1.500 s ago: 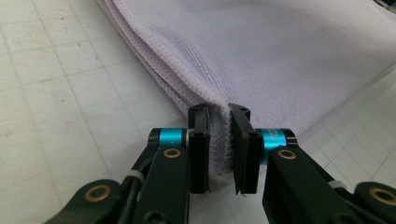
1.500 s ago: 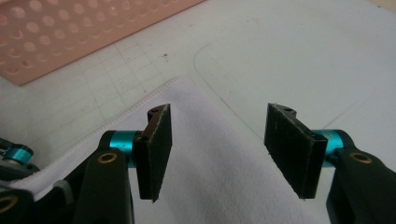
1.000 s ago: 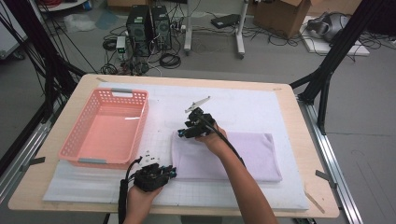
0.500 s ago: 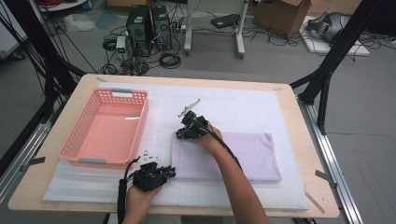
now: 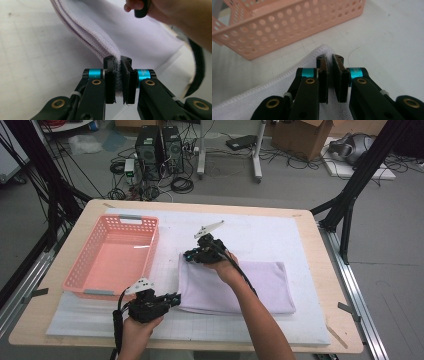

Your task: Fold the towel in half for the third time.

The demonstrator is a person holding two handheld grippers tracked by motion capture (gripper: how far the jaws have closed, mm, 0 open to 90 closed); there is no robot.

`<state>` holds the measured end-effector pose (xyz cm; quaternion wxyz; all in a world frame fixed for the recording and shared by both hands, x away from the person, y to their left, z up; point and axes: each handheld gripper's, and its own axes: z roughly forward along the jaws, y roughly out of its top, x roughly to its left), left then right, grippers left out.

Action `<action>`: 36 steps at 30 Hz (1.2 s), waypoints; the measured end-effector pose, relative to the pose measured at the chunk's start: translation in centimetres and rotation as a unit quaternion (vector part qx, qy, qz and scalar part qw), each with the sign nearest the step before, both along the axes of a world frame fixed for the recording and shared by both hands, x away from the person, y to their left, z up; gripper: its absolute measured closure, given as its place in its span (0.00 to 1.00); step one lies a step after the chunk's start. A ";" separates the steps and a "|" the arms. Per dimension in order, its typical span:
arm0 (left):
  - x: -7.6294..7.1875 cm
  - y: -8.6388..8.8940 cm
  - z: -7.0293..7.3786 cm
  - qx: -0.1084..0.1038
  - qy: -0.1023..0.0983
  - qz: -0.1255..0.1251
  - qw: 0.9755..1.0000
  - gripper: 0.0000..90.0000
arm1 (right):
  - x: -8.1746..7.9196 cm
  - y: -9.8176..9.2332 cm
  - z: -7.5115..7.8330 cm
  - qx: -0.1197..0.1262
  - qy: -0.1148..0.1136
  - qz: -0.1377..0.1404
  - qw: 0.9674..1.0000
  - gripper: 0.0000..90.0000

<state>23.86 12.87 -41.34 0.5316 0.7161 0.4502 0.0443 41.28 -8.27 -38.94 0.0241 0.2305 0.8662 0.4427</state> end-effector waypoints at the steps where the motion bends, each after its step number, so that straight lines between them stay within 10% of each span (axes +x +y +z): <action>1: 0.0 -0.2 0.2 -0.002 -0.001 -0.003 1.000 0.92 | 0.0 -0.3 0.3 0.002 -0.002 0.001 1.000 0.93; 18: 1.7 -6.0 2.9 0.005 -0.019 -0.058 0.998 0.91 | -1.0 -5.8 3.8 0.015 -0.029 -0.020 0.999 0.93; 36: 3.0 -12.4 2.0 0.000 -0.018 -0.095 0.995 0.91 | -1.9 -13.8 3.1 0.010 -0.034 -0.080 0.996 0.93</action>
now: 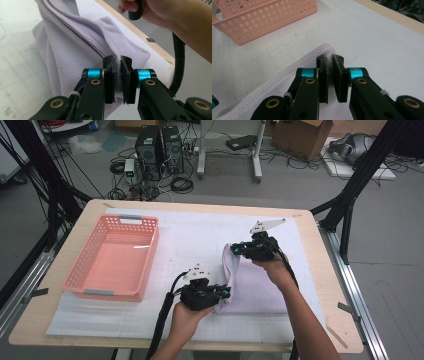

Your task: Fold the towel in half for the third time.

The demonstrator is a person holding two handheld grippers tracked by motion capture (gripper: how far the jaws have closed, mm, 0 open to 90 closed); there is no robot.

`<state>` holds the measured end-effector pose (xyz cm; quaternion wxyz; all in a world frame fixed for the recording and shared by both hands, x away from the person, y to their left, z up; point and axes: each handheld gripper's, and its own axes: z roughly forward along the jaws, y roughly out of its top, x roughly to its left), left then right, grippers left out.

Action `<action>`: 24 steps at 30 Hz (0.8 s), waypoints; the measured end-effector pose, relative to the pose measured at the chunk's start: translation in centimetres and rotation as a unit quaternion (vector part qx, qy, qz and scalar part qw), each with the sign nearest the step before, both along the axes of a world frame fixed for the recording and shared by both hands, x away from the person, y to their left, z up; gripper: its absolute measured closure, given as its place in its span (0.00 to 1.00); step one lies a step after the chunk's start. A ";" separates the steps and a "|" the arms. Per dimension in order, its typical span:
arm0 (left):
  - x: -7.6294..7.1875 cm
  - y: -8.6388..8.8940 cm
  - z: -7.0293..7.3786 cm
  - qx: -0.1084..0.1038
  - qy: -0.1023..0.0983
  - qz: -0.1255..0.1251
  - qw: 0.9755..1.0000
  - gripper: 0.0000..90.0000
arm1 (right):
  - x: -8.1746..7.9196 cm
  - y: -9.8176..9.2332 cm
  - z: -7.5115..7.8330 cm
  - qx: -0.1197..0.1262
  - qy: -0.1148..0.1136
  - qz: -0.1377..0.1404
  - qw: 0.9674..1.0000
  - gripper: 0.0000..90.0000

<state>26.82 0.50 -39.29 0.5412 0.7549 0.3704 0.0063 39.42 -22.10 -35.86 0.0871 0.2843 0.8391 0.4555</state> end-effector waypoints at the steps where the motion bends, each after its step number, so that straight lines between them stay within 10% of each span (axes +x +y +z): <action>1: 0.1 -0.4 -0.1 0.000 0.002 -0.001 1.000 0.91 | 0.0 -0.4 -0.2 0.000 0.001 -0.004 1.000 0.93; 19: 1.2 -6.9 -2.0 0.025 0.004 -0.008 1.000 0.85 | 0.3 -4.8 -2.6 -0.040 0.000 -0.044 0.998 0.93; 24: 0.3 -6.3 -1.3 0.030 -0.030 0.001 0.999 0.70 | 0.3 -6.2 -3.4 -0.055 -0.012 -0.056 0.997 0.93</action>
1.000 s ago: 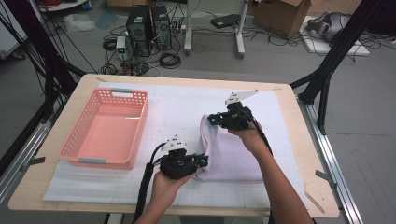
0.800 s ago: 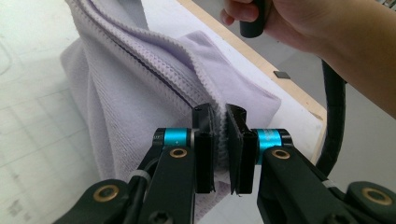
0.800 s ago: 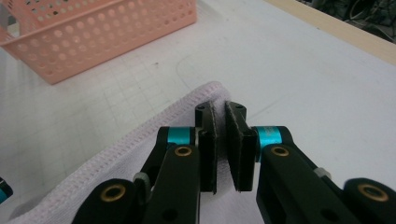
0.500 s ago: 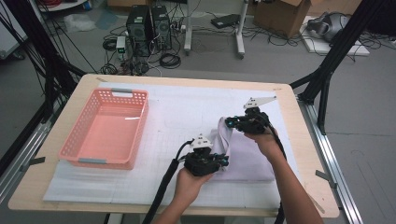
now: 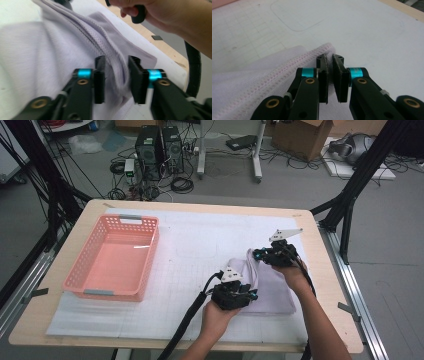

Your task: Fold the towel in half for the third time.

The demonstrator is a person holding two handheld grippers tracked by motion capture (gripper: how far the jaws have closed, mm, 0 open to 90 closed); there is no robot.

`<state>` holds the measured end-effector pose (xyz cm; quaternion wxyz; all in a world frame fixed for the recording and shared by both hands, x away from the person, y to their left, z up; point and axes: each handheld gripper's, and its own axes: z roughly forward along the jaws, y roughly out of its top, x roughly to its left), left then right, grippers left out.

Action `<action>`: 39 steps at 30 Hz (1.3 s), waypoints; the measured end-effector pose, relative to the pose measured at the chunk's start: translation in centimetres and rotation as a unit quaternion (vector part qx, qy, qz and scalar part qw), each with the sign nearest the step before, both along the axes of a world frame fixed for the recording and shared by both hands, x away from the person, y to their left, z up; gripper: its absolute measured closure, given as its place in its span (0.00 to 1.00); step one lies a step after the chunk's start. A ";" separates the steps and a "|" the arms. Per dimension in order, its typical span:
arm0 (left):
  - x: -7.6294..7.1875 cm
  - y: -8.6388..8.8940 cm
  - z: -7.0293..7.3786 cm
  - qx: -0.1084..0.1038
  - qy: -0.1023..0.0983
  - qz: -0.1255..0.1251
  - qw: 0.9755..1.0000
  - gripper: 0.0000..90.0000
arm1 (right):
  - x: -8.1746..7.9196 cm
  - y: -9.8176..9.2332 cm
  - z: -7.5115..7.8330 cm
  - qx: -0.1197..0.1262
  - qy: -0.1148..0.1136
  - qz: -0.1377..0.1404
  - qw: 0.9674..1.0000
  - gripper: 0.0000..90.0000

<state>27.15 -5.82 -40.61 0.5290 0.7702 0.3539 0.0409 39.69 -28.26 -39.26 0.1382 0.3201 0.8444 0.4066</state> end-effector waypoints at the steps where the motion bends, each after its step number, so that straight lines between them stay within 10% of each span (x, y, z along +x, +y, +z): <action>1: -0.3 0.3 0.2 0.000 -0.008 0.002 1.000 0.67 | -0.1 -0.3 -0.1 0.004 0.001 -0.005 1.000 0.93; 16: -1.1 5.9 0.2 0.014 -0.049 0.033 0.998 0.52 | -0.4 -3.0 -1.3 0.003 0.012 -0.050 0.999 0.91; 23: -0.6 9.0 -1.8 0.014 -0.050 0.050 0.997 0.49 | -1.4 -4.1 -0.3 0.023 0.013 -0.109 0.994 0.66; 30: -0.8 11.3 -3.2 0.016 -0.050 0.052 0.997 0.48 | -5.3 -6.0 0.6 0.037 -0.006 -0.141 0.989 0.63; 39: -1.2 13.3 -3.7 0.015 -0.049 0.046 0.998 0.47 | -11.3 -5.5 -1.5 0.028 0.001 -0.121 0.992 0.48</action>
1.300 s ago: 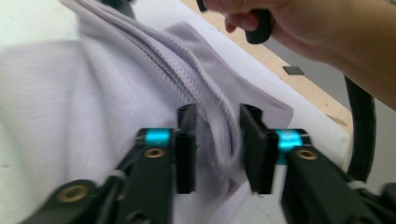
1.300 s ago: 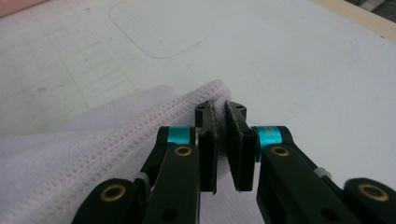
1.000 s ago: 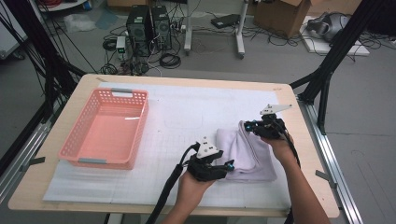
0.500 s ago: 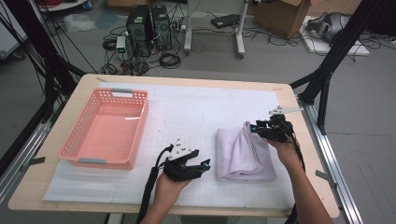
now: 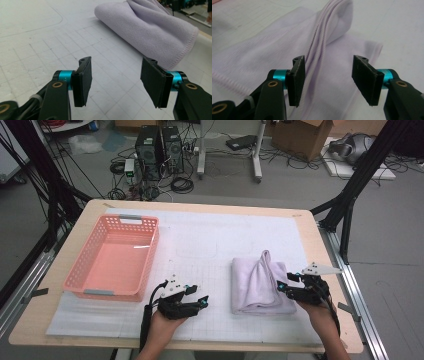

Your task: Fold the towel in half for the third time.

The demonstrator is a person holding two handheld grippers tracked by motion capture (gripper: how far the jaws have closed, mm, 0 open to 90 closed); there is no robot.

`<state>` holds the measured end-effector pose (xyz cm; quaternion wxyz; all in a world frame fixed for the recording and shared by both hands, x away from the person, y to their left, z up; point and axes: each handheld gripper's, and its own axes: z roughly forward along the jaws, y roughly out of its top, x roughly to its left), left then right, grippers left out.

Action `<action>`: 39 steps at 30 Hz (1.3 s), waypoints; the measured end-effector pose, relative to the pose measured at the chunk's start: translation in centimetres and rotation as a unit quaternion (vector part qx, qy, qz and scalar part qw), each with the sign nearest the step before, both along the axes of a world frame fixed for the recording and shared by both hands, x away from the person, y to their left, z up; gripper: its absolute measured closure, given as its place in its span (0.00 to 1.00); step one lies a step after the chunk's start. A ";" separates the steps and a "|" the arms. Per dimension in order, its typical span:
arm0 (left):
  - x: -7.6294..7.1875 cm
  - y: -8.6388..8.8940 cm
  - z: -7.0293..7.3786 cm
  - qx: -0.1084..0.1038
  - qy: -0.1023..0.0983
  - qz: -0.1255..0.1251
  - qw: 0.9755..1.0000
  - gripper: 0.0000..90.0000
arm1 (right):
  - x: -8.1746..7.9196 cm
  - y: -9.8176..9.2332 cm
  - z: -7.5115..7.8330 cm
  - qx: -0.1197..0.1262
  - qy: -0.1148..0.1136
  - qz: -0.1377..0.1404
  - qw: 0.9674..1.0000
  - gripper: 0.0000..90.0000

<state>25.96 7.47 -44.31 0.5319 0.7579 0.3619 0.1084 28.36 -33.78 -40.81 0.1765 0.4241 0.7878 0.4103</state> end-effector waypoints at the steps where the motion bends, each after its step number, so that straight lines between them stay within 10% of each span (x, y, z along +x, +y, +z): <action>1: 0.0 0.1 0.0 -0.001 -0.001 0.000 1.000 0.47 | -0.4 0.1 -0.1 -0.002 0.000 0.000 1.000 0.48; 7: -0.2 0.6 -0.2 -0.010 -0.003 0.007 1.000 0.47 | -2.0 0.6 -0.5 0.045 -0.006 -0.001 0.999 0.45; 11: -0.4 0.7 -0.2 -0.010 -0.005 0.009 1.000 0.47 | -2.1 1.5 -0.9 0.021 0.009 0.005 1.000 0.46; 18: -0.5 0.9 -0.2 -0.013 -0.011 0.012 1.000 0.47 | -2.2 1.9 -1.5 -0.019 0.030 0.026 0.999 0.95; 25: -0.5 1.3 0.0 -0.019 -0.012 0.021 1.000 0.47 | -3.3 0.6 0.0 -0.028 0.008 0.000 1.000 0.96; 32: -0.5 1.4 0.0 -0.019 -0.013 0.023 0.999 0.47 | -3.7 -0.4 -0.5 -0.041 0.055 -0.026 0.997 0.93; 39: -0.4 1.4 0.0 -0.020 -0.011 0.025 0.999 0.47 | -3.3 -0.5 0.4 0.009 0.024 -0.049 0.998 0.63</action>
